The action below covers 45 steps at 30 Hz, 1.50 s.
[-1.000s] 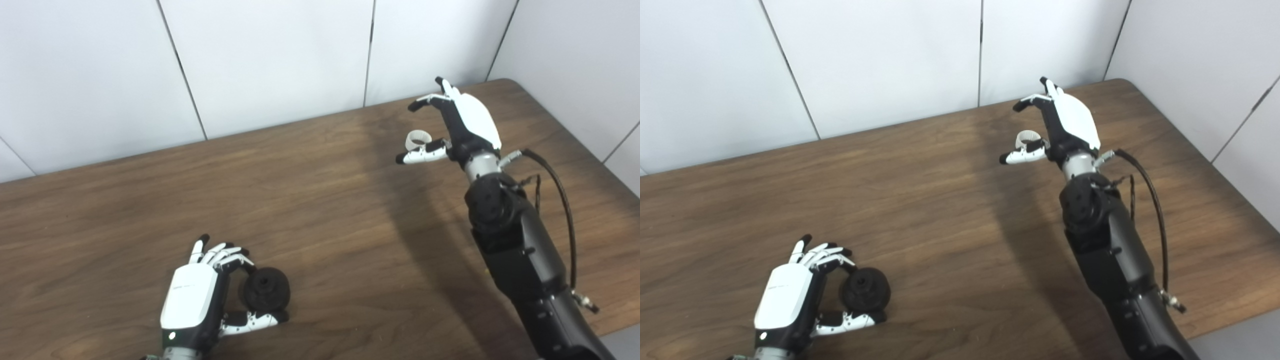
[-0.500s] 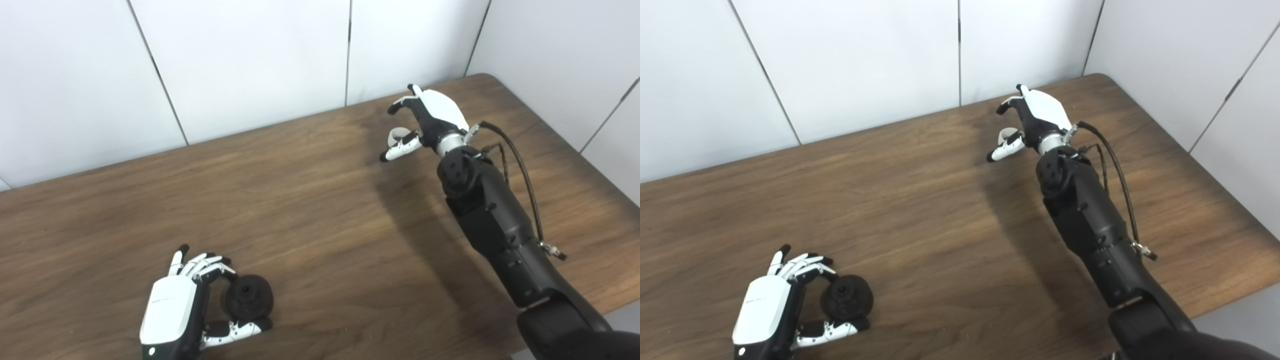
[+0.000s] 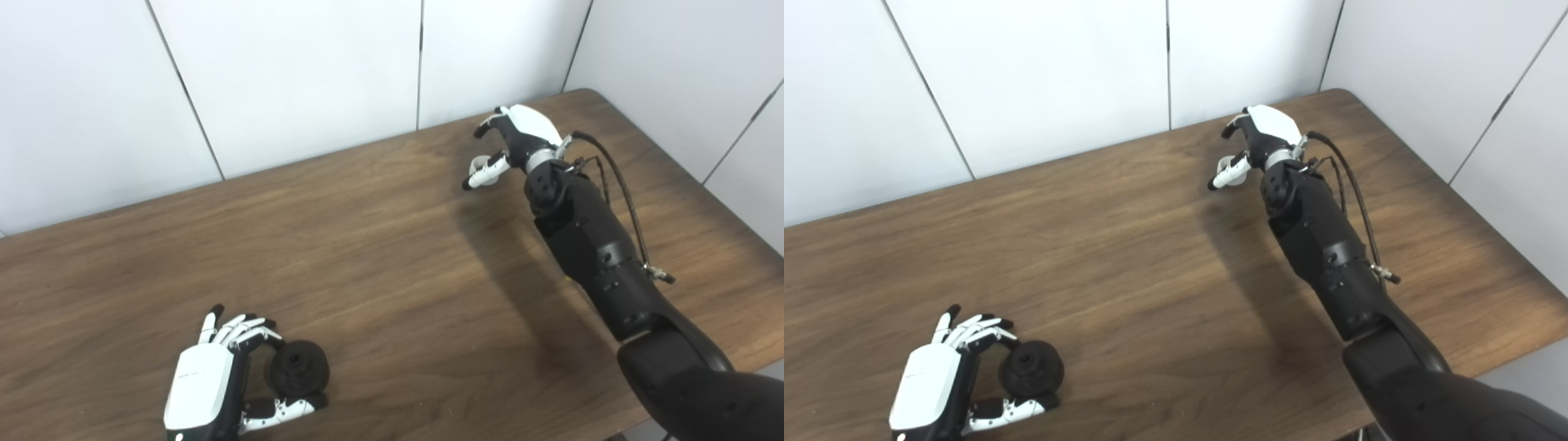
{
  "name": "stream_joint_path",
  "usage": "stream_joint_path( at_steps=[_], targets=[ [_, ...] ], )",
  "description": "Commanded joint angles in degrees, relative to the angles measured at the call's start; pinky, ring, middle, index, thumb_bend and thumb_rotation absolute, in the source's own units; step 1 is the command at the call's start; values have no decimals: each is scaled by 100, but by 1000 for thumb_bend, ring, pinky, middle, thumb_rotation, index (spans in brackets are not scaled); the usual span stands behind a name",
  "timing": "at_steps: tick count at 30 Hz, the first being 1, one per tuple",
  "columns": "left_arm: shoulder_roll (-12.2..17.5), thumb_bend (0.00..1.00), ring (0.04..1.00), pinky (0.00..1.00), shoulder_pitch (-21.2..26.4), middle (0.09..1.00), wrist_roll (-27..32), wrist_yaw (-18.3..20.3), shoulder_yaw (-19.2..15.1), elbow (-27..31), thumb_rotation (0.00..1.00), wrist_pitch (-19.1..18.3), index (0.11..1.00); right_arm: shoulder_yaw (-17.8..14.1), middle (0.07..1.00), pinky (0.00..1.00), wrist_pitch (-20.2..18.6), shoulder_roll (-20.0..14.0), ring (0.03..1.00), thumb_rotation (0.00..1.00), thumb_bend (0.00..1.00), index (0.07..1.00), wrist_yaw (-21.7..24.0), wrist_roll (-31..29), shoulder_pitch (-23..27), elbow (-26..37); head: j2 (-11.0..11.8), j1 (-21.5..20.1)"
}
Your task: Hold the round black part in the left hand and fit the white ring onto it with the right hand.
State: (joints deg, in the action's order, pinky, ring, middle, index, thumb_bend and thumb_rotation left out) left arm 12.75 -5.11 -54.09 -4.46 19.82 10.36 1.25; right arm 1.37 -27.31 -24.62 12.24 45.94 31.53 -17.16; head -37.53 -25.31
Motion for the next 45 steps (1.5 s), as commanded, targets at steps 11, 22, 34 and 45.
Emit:
stream_joint_path(
  at_steps=[11, 22, 34, 45],
  targets=[
    [131, 523, 837, 1000, -108, 745, -111, 123, -62, 68, 51, -72, 486, -264, 950, 1000, 39, -104, 1000, 227, 872, 726, 182, 324, 445, -97, -37, 3],
    [131, 523, 832, 1000, -96, 743, -117, 122, -69, 76, 51, -62, 486, -361, 938, 1000, 39, -43, 1000, 239, 865, 706, 274, 496, 360, -91, -37, -40],
    [92, 523, 827, 1000, -91, 741, -90, 121, -83, 91, 50, -88, 486, -308, 920, 1000, 39, -70, 1000, 234, 861, 677, 335, 481, 326, -42, -51, -6],
    [96, 523, 829, 1000, -79, 741, -101, 89, -76, 86, 51, -55, 486, -308, 904, 1000, 39, -73, 1000, 230, 848, 675, 336, 467, 288, -68, -62, 13]
  ],
)
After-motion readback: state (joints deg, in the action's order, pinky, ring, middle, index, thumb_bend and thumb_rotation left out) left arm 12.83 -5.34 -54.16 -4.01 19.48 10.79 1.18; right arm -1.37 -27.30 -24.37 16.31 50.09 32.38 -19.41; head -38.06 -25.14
